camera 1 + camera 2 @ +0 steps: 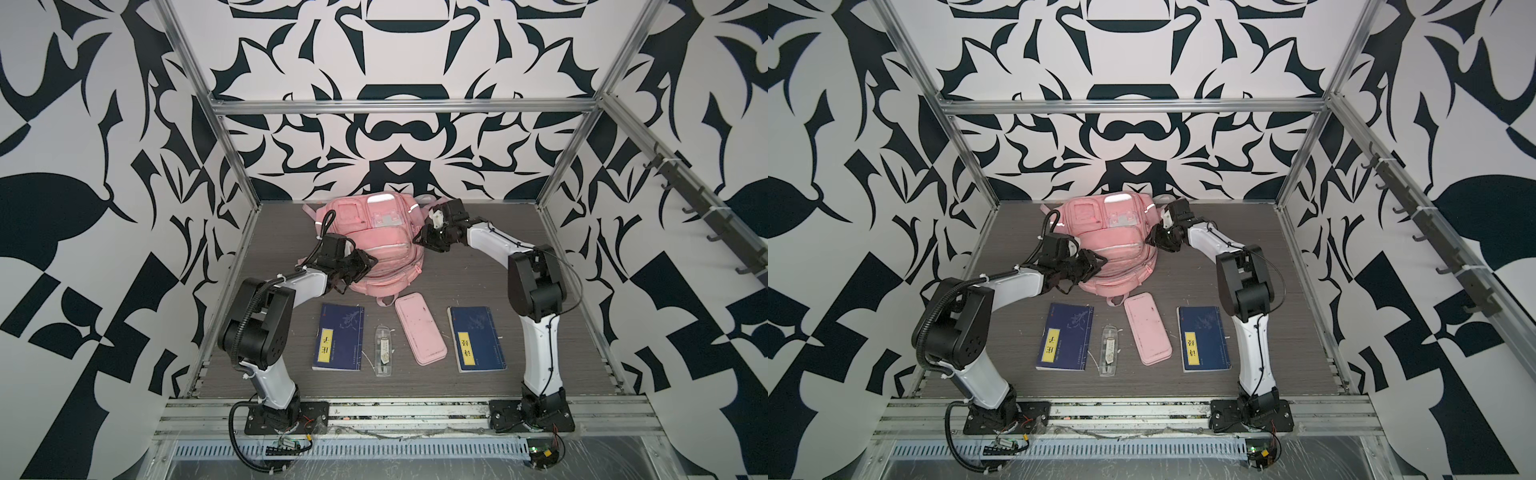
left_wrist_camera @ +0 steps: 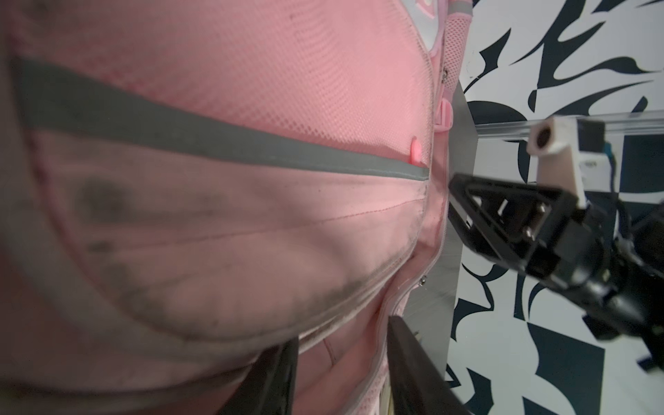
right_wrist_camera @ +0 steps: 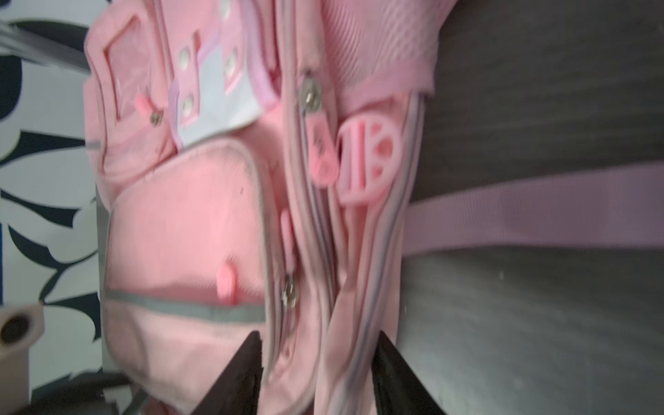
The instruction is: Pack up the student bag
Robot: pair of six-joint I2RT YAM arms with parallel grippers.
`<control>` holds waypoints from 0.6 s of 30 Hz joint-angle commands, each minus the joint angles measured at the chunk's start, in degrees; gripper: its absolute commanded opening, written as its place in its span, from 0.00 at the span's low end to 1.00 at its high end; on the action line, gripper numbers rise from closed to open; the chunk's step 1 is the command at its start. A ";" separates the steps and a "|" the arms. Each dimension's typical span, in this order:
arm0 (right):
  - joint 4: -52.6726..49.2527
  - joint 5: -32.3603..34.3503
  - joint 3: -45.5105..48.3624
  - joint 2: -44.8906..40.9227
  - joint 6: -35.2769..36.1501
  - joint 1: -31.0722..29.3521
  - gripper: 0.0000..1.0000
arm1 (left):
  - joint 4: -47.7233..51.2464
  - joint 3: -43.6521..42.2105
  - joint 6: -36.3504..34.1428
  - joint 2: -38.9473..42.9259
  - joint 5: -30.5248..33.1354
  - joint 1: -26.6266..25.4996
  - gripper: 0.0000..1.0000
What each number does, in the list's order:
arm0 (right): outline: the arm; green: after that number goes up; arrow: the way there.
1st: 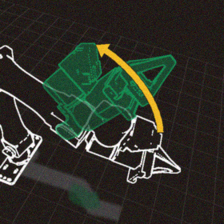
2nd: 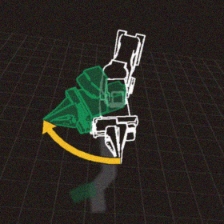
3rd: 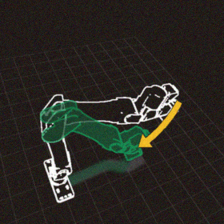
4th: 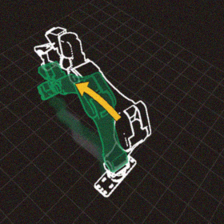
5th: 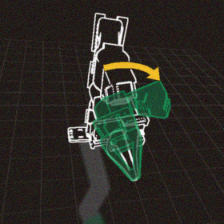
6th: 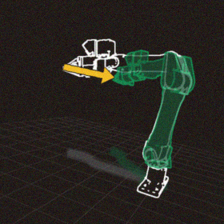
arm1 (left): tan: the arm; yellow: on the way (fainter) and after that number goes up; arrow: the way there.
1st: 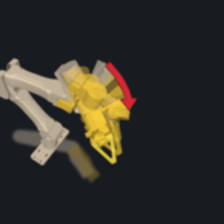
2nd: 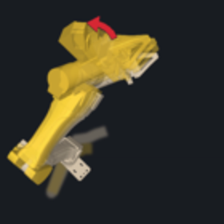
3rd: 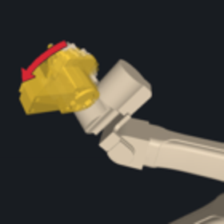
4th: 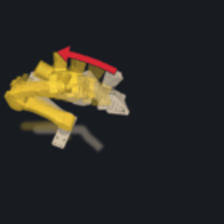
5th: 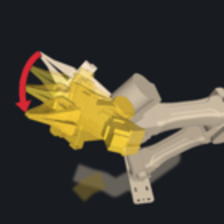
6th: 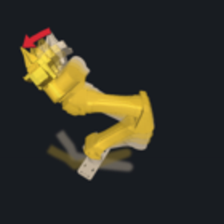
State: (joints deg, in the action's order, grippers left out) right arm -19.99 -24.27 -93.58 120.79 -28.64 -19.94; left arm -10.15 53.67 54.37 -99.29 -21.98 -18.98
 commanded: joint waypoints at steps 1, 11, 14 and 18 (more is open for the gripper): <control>1.23 3.69 8.05 -10.57 6.49 -1.48 0.53 | 2.96 0.83 -2.46 1.99 -0.27 0.09 0.51; 17.85 1.78 30.34 -21.52 8.34 -2.12 0.54 | 5.23 4.16 -5.78 -1.23 -0.87 -0.18 0.54; 23.57 0.50 32.75 -20.45 6.56 -2.18 0.54 | 5.14 4.26 -5.77 -1.52 -1.11 -0.18 0.52; 35.06 -3.13 36.57 -18.67 1.09 -2.03 0.53 | 5.23 4.03 -5.73 -1.70 -1.14 -0.18 0.51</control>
State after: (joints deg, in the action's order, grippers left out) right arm 2.48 -23.97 -58.76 102.35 -23.35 -22.09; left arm -6.02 56.64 49.41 -100.05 -22.35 -19.03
